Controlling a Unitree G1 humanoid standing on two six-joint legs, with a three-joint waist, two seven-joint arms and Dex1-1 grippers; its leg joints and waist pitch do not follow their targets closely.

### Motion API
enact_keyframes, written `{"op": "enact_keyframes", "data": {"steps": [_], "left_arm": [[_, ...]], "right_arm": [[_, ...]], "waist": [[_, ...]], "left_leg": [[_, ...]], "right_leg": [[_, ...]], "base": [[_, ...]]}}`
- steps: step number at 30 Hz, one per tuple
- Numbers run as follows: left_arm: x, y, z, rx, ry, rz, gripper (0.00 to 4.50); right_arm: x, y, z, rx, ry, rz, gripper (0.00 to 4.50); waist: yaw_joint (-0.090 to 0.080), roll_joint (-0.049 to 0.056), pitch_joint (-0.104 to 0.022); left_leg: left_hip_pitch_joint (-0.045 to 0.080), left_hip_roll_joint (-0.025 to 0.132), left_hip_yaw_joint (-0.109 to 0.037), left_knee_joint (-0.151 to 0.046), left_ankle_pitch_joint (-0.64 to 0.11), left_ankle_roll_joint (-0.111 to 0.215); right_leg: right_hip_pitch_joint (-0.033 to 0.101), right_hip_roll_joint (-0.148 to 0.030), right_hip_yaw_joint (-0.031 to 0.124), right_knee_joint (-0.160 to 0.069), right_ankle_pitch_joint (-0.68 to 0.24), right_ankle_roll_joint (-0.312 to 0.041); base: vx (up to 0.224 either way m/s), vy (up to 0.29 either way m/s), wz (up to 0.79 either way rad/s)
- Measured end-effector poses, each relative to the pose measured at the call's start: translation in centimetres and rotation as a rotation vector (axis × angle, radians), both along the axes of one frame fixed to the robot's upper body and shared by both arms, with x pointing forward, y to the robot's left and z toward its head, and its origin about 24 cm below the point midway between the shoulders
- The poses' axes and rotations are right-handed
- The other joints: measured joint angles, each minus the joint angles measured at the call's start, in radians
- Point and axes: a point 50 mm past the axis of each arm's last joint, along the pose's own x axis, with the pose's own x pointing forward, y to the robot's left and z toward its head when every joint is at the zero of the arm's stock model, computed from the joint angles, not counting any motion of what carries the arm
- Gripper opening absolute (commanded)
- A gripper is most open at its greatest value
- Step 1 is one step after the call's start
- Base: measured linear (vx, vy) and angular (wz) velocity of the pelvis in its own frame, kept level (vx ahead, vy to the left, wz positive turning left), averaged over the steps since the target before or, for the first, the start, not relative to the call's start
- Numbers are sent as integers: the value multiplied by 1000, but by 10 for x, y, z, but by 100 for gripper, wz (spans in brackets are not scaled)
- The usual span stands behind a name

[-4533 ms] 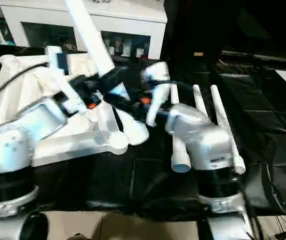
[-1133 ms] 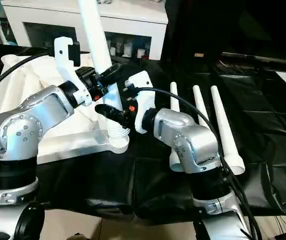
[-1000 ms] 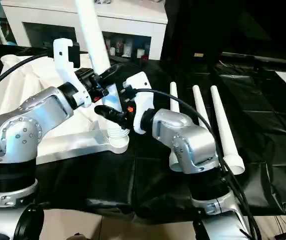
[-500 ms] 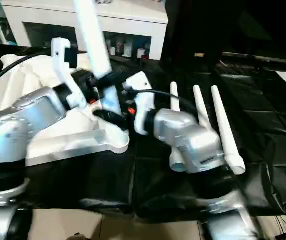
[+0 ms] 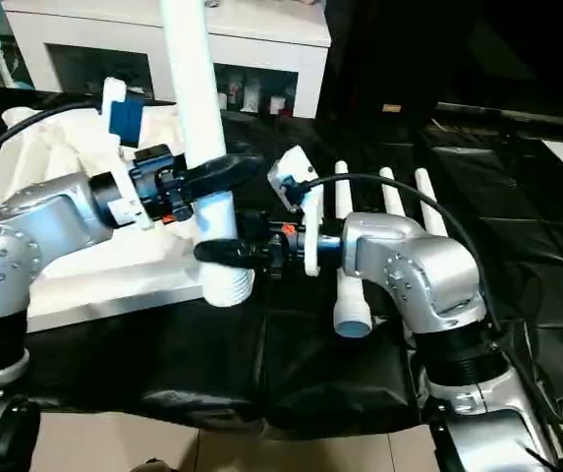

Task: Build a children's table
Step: Pick table leg

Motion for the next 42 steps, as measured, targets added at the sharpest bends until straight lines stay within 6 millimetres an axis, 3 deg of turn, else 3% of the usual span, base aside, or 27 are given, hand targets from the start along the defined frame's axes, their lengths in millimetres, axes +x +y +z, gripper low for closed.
{"op": "enact_keyframes", "data": {"steps": [5, 14, 15, 19, 20, 24, 28, 32, 33, 42], "left_arm": [[-2, -3, 1, -16, -8, -33, 188], [-3, -2, 1, -4, -23, -41, 188], [-3, -2, 1, 0, -28, -39, 258], [-3, 0, 2, -12, -22, -44, 264], [-3, 0, 3, -15, -24, -44, 293], [1, 3, 14, 4, -67, -22, 301], [7, 8, 22, 1, -85, 6, 343], [11, 13, 24, 10, -94, 35, 342], [12, 13, 24, 10, -91, 36, 317], [13, 13, 31, -20, -99, 10, 257]], "right_arm": [[-2, 2, 0, 14, 22, 20, 297], [-3, 5, -1, 26, 43, 36, 228], [-3, 5, -1, 26, 43, 36, 213], [-4, 6, -1, 31, 42, 41, 197], [-4, 6, -1, 32, 42, 42, 193], [-3, 6, -2, 26, 45, 29, 191], [-3, 7, -3, 20, 47, 26, 189], [-3, 7, -4, 12, 47, 23, 189], [-3, 6, -5, 9, 47, 20, 189], [-3, 5, -7, -8, 30, 10, 188]], "waist": [[0, 0, 0], [1, 0, 0], [1, 0, 0], [2, 0, 0], [2, 0, 0], [4, 0, 0], [5, 0, 0], [7, 0, 0], [8, 0, 0], [19, 0, 0]], "left_leg": [[0, 0, 0, 0, 0, 0], [0, 0, 0, 0, 0, 0], [0, 0, 0, 0, 0, 0], [0, 0, 0, 0, 0, 0], [0, 0, 0, 0, 0, 0], [0, 0, 0, 0, 0, 0], [0, 0, 0, 0, 0, 0], [0, 0, 0, 0, 0, 0], [0, 0, 0, 0, 0, 0], [0, 0, 0, 0, 0, 0]], "right_leg": [[0, 0, 0, 0, 0, 0], [0, 0, 0, 0, 0, 0], [0, 0, 0, 0, 0, 0], [0, 0, 0, 0, 0, 0], [0, 0, 0, 0, 0, 0], [0, 0, 0, 0, 0, 0], [0, 0, 0, 0, 0, 0], [0, 0, 0, 0, 0, 0], [0, 0, 0, 0, 0, 0], [0, 0, 0, 1, 0, 0]], "base": [[0, 0, 0], [0, 0, 0], [0, 0, 0], [0, 0, 0], [0, 0, 0], [0, 0, 0], [0, 0, 0], [0, 0, 0], [0, 0, 0], [0, 0, 0]]}}
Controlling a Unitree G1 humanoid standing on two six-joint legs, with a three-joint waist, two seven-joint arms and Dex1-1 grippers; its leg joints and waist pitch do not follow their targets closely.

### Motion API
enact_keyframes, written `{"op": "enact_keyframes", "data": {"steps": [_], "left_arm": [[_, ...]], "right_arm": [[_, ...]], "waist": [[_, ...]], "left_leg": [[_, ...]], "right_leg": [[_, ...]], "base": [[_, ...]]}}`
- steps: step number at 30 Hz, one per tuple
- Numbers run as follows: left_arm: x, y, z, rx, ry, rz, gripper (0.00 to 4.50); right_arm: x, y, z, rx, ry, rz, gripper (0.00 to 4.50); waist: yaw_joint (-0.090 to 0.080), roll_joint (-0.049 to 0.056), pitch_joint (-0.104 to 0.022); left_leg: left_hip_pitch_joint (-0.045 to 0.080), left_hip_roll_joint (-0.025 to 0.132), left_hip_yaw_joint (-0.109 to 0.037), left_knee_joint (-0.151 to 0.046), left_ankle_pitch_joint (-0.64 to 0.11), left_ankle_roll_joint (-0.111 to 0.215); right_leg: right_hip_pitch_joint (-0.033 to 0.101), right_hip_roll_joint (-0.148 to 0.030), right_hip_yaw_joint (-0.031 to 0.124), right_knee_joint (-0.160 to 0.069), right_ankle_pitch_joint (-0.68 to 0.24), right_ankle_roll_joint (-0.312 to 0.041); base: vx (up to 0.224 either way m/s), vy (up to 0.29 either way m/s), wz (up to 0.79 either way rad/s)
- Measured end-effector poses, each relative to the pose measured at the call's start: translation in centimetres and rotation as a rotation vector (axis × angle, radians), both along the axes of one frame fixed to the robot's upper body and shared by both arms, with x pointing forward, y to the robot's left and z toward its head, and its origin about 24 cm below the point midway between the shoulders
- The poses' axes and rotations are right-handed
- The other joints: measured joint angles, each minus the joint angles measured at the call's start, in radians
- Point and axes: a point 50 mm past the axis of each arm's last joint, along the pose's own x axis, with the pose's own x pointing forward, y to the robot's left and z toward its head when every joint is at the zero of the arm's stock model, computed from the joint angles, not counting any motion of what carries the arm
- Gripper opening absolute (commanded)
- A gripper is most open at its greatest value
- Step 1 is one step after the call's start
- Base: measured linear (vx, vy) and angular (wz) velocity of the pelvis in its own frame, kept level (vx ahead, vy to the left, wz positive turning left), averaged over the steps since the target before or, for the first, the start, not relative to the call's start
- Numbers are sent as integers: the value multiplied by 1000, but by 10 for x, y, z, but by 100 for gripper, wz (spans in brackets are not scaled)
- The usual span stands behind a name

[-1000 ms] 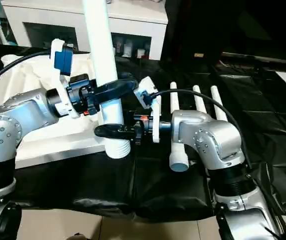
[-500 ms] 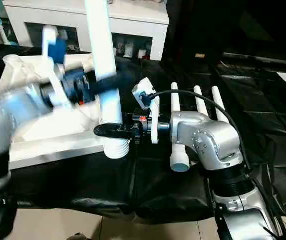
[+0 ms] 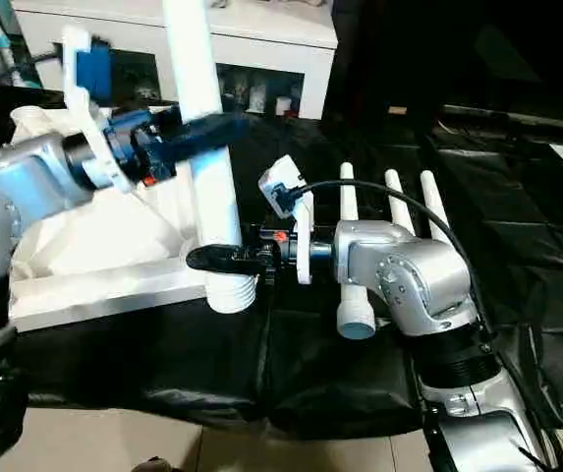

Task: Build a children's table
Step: Pick table leg

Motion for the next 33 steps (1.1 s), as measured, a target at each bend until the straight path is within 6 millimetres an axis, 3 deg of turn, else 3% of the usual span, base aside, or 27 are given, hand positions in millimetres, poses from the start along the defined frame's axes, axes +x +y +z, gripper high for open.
{"op": "enact_keyframes", "data": {"steps": [7, 8, 10, 11, 17, 33], "left_arm": [[-2, 0, 1, -8, -10, -33, 197], [-2, 0, 1, -7, -16, -41, 193], [-4, -1, 2, -8, -28, -58, 193], [-5, -1, 3, -5, -37, -64, 187], [-10, -2, 6, 23, -82, -97, 181], [-16, -10, 3, 52, -101, -168, 180]], "right_arm": [[1, 1, -1, -24, -47, -2, 188], [1, 2, 0, -25, -53, -1, 223], [0, 2, 0, -24, -57, 0, 223], [0, 2, 0, -24, -57, 1, 261], [1, 2, 1, -20, -61, 9, 303], [-1, 5, 1, -25, -60, 50, 306]], "waist": [[0, 0, 0], [0, 0, 0], [0, 0, 0], [0, 0, 0], [0, 0, 0], [0, 0, 0]], "left_leg": [[0, 0, 0, 0, 0, 0], [0, 0, 0, 0, 0, 0], [0, 0, 0, 0, 0, 0], [0, 0, 0, 0, 0, 0], [0, 0, 0, 0, 0, 0], [0, 0, 0, 1, 0, 0]], "right_leg": [[0, 0, 0, 0, 0, 0], [0, 0, 0, 0, 0, 0], [0, 0, 0, 0, 0, 0], [0, 0, 0, 0, 0, 0], [0, 0, 0, 0, 0, 0], [0, 0, 0, 1, 0, 0]], "base": [[0, 0, 0], [0, 0, 0], [0, 0, 0], [0, 0, 0], [0, 0, 0], [0, 0, 0]]}}
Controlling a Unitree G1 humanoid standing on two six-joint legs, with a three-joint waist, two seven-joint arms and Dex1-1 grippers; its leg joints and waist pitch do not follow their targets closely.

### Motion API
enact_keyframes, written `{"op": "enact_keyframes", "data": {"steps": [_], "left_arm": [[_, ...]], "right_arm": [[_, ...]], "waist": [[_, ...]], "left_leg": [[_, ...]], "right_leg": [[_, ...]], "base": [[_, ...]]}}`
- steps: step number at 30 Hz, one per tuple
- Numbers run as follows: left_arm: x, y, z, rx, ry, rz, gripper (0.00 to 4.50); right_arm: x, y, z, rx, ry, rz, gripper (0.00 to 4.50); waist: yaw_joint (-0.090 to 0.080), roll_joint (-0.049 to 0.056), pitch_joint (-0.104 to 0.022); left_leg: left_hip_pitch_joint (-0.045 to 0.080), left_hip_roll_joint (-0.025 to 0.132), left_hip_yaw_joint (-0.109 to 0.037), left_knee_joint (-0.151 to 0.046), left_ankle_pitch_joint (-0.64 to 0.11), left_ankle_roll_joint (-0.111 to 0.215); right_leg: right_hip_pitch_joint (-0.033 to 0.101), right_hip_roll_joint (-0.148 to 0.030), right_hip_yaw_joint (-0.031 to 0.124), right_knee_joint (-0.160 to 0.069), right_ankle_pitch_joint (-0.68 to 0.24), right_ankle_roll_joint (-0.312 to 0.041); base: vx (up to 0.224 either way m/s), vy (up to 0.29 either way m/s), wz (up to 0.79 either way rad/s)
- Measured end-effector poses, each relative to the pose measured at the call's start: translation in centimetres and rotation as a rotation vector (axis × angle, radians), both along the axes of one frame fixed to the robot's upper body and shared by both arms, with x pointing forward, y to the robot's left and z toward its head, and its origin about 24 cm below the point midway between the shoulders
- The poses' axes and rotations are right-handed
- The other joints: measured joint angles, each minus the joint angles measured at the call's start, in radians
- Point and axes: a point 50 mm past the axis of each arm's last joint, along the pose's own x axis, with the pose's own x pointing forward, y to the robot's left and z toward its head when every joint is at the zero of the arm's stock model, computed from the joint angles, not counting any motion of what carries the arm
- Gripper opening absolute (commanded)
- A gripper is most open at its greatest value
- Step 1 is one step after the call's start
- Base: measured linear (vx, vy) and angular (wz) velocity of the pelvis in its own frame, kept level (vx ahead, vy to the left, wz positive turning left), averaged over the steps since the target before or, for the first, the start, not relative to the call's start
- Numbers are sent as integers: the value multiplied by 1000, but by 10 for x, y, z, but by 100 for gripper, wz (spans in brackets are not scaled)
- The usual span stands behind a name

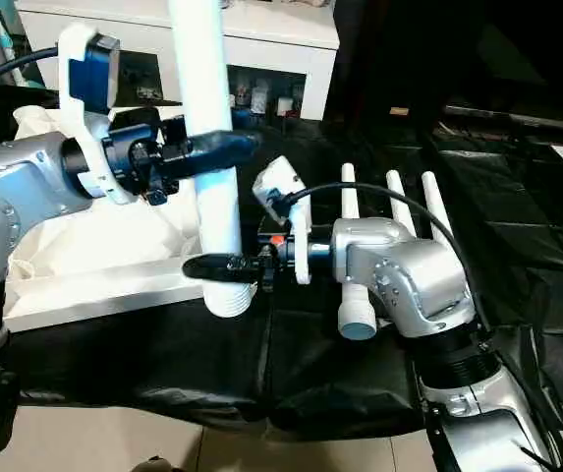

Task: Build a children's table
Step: Pick table leg

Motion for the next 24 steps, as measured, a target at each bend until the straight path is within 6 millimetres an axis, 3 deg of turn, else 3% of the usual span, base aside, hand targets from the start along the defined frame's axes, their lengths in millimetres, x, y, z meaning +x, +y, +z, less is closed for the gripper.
{"op": "enact_keyframes", "data": {"steps": [12, 13, 17, 18, 24], "left_arm": [[-2, -3, -1, 10, -4, -26, 179], [-2, -3, -1, 11, -4, -27, 179], [-2, -3, -1, 14, -3, -29, 179], [-2, -3, -1, 14, -3, -29, 179], [-2, -3, -2, 16, 0, -26, 179]], "right_arm": [[-2, 3, -3, -9, 11, 31, 306], [-2, 3, -3, -10, 11, 31, 279], [-2, 3, -3, -10, 11, 32, 267], [-2, 3, -3, -10, 11, 32, 238], [-3, 4, -3, -18, 3, 37, 203]], "waist": [[0, 0, 0], [0, 0, 0], [0, 0, 0], [0, 0, 0], [0, 0, 0]], "left_leg": [[0, 0, 0, 1, 0, 0], [0, 0, 0, 1, 0, 0], [1, 0, 0, 1, 0, 0], [1, 0, 0, 1, 1, 0], [1, 0, 0, 2, 1, 0]], "right_leg": [[0, 0, 0, 1, 0, 0], [0, 0, 0, 1, 0, 0], [0, 0, 0, 3, 0, 0], [0, 0, 0, 3, 0, 0], [0, 0, 0, 5, 0, 0]], "base": [[0, 0, 0], [0, 0, 0], [0, 0, 0], [0, 0, 0], [0, 0, 0]]}}
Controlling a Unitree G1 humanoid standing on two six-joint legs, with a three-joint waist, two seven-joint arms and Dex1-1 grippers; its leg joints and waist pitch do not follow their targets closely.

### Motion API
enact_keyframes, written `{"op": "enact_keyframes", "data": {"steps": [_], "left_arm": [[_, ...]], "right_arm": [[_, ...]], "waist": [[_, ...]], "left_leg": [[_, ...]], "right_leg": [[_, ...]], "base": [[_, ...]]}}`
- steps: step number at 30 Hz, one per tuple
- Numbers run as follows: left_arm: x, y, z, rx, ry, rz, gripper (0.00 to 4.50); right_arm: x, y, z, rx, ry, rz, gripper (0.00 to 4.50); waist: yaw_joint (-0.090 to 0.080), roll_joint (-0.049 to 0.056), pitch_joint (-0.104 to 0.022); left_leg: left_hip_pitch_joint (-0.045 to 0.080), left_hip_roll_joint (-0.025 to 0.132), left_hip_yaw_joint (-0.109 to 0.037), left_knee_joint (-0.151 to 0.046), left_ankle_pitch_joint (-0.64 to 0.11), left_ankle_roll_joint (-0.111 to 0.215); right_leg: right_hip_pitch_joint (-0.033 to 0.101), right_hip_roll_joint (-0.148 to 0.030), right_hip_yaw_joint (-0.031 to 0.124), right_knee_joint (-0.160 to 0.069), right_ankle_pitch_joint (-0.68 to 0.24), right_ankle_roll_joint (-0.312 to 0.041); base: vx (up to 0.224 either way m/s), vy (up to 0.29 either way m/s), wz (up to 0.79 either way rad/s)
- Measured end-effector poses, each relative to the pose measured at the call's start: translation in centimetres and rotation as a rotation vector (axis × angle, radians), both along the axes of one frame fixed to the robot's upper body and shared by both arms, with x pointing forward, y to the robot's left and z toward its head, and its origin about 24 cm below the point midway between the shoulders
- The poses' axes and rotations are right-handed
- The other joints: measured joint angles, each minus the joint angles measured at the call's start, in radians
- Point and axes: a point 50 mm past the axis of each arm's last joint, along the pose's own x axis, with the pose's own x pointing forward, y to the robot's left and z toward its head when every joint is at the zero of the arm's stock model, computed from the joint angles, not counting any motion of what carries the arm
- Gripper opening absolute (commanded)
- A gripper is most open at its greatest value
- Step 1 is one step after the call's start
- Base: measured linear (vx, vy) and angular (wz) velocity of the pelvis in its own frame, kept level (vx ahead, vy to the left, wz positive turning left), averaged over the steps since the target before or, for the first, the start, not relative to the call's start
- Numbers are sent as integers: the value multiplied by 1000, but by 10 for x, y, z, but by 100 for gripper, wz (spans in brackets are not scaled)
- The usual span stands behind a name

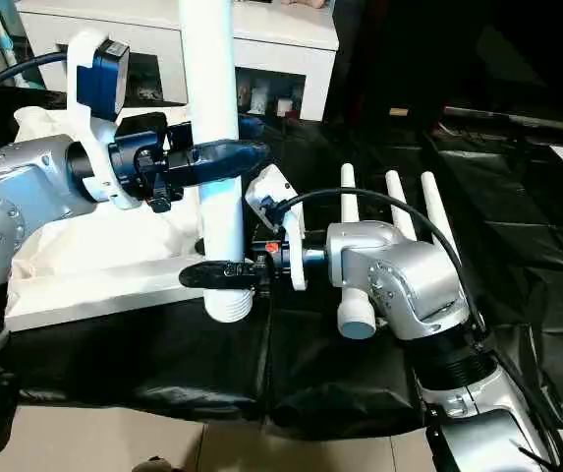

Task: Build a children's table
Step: Pick table leg

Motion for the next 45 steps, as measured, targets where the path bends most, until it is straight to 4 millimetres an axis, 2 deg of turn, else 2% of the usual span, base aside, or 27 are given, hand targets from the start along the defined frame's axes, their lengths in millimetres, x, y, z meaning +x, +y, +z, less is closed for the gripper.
{"op": "enact_keyframes", "data": {"steps": [5, 6, 11, 17, 19, 21, 25, 33, 34, 35, 36, 45], "left_arm": [[0, 0, 0, 1, 0, 1, 179], [0, 0, 0, 1, 0, 1, 179], [0, 1, 0, 4, -4, -4, 179], [0, 1, 0, 4, -4, -5, 179], [0, 1, 0, 4, -4, -5, 179], [0, 2, 1, 5, -6, -3, 179], [0, 2, 1, 6, -6, -1, 179], [1, 2, 0, 11, -11, 17, 179], [2, 2, 0, 11, -13, 22, 214], [2, 2, 0, 6, -9, 26, 214], [3, 3, 0, 4, -7, 34, 249], [4, 8, 0, -26, 39, 29, 306]], "right_arm": [[0, 1, 0, -1, -4, 2, 198], [0, 1, 0, -2, -8, 1, 254], [1, 0, -1, -11, -12, -10, 291], [1, 0, -1, -17, -14, -15, 294], [1, 0, -1, -16, -14, -14, 266], [1, 1, -1, -12, -11, -10, 266], [0, 1, -1, -10, -8, -5, 219], [1, 2, -2, -10, -7, -8, 199], [1, 2, -2, -10, -6, -12, 199], [1, 2, -2, -9, -6, -14, 199], [1, 2, -1, -6, -4, -13, 199], [2, 2, -1, 7, -1, -41, 193]], "waist": [[0, 0, 0], [0, 0, 0], [0, 0, 0], [0, 0, 0], [0, 0, 0], [0, 0, 0], [0, 0, 0], [0, 0, 0], [0, 0, 0], [0, 0, 0], [-1, 0, 0], [0, 2, 1]], "left_leg": [[0, 0, 0, 0, 0, 0], [0, 0, 0, 0, 0, 0], [0, 0, 0, 0, 0, 0], [0, 0, 0, 0, 0, 0], [0, 0, 0, 0, 0, 0], [0, 0, 0, 0, 0, 0], [0, 0, 0, 0, 0, 0], [0, 0, 0, 0, 0, 0], [0, 0, 0, 0, 0, 0], [0, 0, 0, 0, 0, 0], [0, 0, 0, 0, 0, 0], [0, 0, 0, 0, 0, 0]], "right_leg": [[0, 0, 0, 1, 0, 0], [0, 0, 0, 1, 0, 0], [0, 0, 0, 1, 0, 0], [0, 0, 0, 1, 0, 0], [0, 0, 0, 1, 0, 0], [0, 0, 0, 1, 0, 0], [0, 0, 0, 1, 0, 0], [0, 0, 0, 1, 0, 0], [0, 0, 0, 1, 0, 0], [0, 0, 0, 1, 0, 0], [0, 0, 0, 1, 0, 0], [-1, 0, 0, 1, 0, 0]], "base": [[0, 0, 0], [0, 0, 0], [0, 0, 0], [0, 0, 0], [0, 0, 0], [0, 0, 0], [0, 0, 0], [0, 0, 0], [0, 0, 0], [0, 0, 0], [0, 0, 0], [0, 0, 0]]}}
